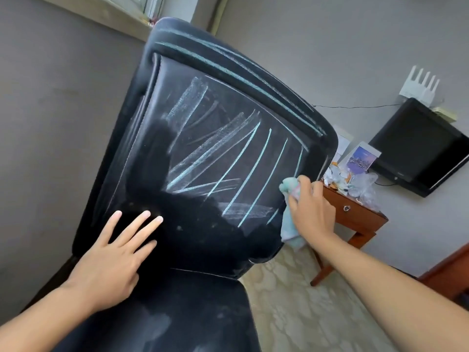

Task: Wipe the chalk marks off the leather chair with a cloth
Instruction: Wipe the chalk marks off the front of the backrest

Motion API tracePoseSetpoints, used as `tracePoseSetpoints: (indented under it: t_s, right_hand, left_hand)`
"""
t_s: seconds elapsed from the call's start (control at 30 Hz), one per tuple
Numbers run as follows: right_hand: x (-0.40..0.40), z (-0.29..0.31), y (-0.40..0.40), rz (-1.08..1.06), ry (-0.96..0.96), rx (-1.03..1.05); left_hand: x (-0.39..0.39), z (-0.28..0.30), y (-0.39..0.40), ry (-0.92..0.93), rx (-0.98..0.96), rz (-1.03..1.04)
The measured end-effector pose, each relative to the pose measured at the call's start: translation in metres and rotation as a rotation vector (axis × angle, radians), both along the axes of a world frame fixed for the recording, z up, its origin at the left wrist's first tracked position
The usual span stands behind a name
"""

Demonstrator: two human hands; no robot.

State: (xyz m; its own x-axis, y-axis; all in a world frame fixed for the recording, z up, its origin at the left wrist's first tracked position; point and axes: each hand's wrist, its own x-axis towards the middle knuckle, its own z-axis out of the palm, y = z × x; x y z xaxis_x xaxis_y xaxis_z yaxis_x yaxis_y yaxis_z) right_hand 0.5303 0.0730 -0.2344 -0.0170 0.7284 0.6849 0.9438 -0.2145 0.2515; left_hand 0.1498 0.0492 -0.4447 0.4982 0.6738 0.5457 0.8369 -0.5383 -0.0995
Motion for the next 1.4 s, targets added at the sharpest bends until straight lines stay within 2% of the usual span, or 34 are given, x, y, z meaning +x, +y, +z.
tracePoseSetpoints:
  t_s: [0.2,0.3,0.43,0.6,0.7,0.8,0.9,1.03,1.13,1.27,1.4]
  right_hand:
    - [-0.014,0.068,0.040,0.038,0.088,0.111]
    - [-0.019,0.065,0.050,0.053,0.200,0.186]
    - [-0.023,0.000,0.037,0.078,0.237,0.254]
    - [-0.030,-0.116,0.002,-0.025,0.180,0.021]
    - [-0.037,-0.142,-0.008,-0.065,0.159,-0.103]
    - [-0.030,-0.116,-0.010,-0.002,0.046,-0.109]
    - [-0.016,-0.057,-0.001,-0.005,0.014,-0.017]
    - [-0.017,0.044,0.031,-0.015,0.139,0.145]
    - [-0.020,0.083,0.053,0.012,0.270,0.198]
    - [-0.031,0.038,0.051,0.059,0.343,0.289]
    - [-0.043,-0.051,0.025,0.068,0.186,0.167]
  left_hand:
    - [0.001,-0.002,0.002,-0.002,-0.008,-0.002]
    - [0.001,-0.002,0.003,0.000,-0.011,0.002]
    - [0.000,-0.003,0.004,0.004,-0.028,0.000]
    - [0.001,-0.004,0.005,0.009,-0.040,0.007]
    - [-0.001,-0.007,0.006,0.006,0.010,-0.014]
    - [-0.003,-0.010,0.008,-0.010,0.050,-0.037]
    - [-0.001,-0.012,0.008,-0.008,0.068,-0.028]
    - [0.005,-0.008,0.006,-0.020,0.106,-0.004]
    - [0.011,0.002,0.001,-0.023,0.133,0.042]
    - [0.020,0.017,0.002,-0.016,0.102,0.070]
    - [0.026,0.033,0.008,-0.017,0.111,0.068]
